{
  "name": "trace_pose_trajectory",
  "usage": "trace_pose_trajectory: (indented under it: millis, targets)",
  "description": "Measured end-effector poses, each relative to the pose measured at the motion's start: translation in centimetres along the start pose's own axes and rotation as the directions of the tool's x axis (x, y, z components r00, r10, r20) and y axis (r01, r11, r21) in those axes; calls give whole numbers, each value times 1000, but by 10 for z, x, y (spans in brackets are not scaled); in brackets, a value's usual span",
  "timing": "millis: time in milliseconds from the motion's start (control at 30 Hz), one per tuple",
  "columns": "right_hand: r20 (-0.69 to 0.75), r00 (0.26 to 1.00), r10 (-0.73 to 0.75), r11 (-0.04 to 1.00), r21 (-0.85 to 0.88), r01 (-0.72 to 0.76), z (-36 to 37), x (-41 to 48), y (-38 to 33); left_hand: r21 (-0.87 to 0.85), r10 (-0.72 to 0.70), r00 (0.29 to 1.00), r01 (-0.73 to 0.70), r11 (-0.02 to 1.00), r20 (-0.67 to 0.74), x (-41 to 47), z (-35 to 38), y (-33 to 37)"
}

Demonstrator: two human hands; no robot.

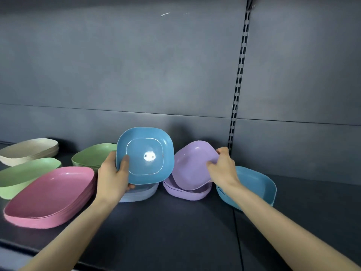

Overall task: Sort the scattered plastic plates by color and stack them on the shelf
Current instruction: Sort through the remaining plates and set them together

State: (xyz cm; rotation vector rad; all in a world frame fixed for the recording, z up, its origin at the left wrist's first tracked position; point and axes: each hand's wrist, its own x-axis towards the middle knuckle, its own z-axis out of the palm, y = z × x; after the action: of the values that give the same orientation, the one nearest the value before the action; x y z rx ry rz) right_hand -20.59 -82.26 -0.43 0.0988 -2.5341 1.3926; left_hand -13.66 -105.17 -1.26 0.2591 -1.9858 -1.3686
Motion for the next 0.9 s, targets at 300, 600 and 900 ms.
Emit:
trace_pose_trajectory:
  millis: [300, 600, 900]
  targets:
    - [-83, 996, 43, 938, -338, -69, 5, 3, 1, -74, 2, 993, 6, 997, 115, 24, 12, -9]
    - [-116, 993, -18, 904, -426, -33, -6, -13, 12, -172, 88, 963, -45, 984, 254, 17, 21, 2]
    - [-102, 984, -147, 949, 267, 169, -53, -49, -4, -208, 128, 832, -15, 978, 541, -13, 72, 27]
